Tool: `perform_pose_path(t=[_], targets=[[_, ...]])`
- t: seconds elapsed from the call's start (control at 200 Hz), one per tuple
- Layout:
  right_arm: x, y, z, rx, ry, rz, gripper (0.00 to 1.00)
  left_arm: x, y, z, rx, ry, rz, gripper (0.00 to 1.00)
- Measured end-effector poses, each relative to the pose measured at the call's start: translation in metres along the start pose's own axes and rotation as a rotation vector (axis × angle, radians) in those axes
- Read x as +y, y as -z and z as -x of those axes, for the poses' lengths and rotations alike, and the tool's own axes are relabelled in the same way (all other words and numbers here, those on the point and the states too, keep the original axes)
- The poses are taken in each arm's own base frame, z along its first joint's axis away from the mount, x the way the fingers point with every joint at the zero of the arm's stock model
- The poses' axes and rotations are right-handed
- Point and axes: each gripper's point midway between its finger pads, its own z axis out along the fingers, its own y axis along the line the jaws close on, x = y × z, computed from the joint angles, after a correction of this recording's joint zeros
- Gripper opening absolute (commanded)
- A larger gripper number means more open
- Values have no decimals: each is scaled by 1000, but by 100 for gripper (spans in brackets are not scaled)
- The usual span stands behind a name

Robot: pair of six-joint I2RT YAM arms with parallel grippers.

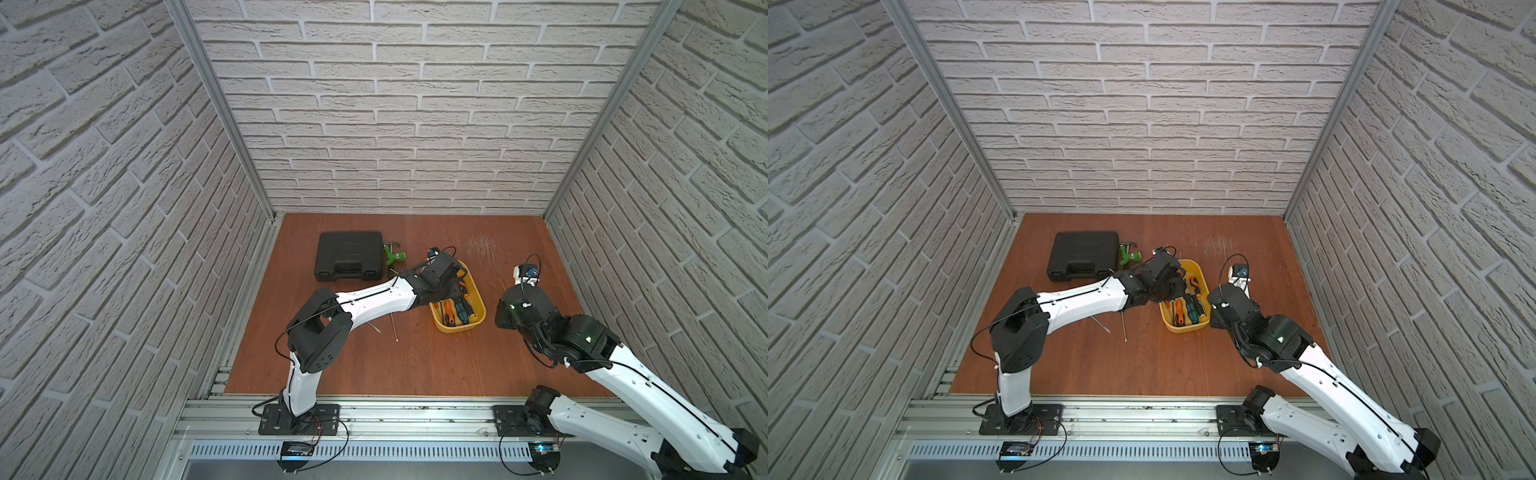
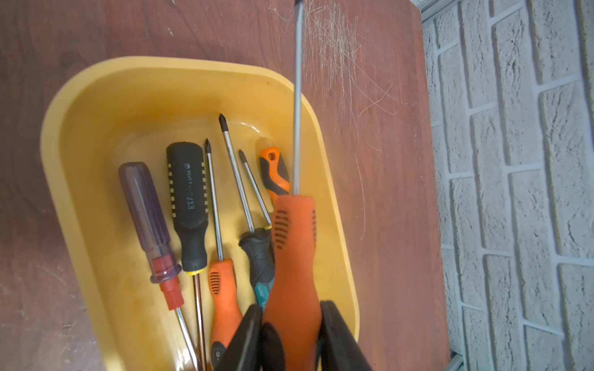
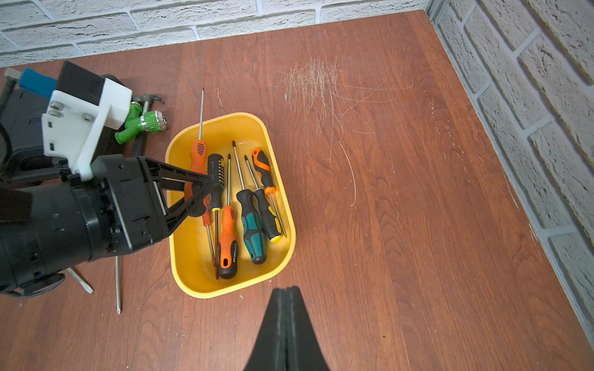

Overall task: Put the screwdriver on the desktop into the storage box
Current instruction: Place the screwdriver in the storage box.

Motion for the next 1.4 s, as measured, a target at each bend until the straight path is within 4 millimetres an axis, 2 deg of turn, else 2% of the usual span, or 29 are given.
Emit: perform_pose_path(t=[0.27,0.94,1.035,1.14,1.31,1.4], targets=[[0,1,0,2,-3,6,6,-2,-7,-15,28,14,4,0],[-2,5,2,-12,-23,17,5,1,-9,-21,33,32,2,0],[-2,5,2,-12,-23,18,5,0,-10,-21,32,32,-1,19],[-2,5,1,-9,-24,21,5,5,-12,-24,31,28,-1,46],[-1,5,1,-8,-23,23,6,10,-14,-30,38,10,9,62],[-1,5,1,-8,-23,23,6,8,-13,-30,30,-7,6,65]])
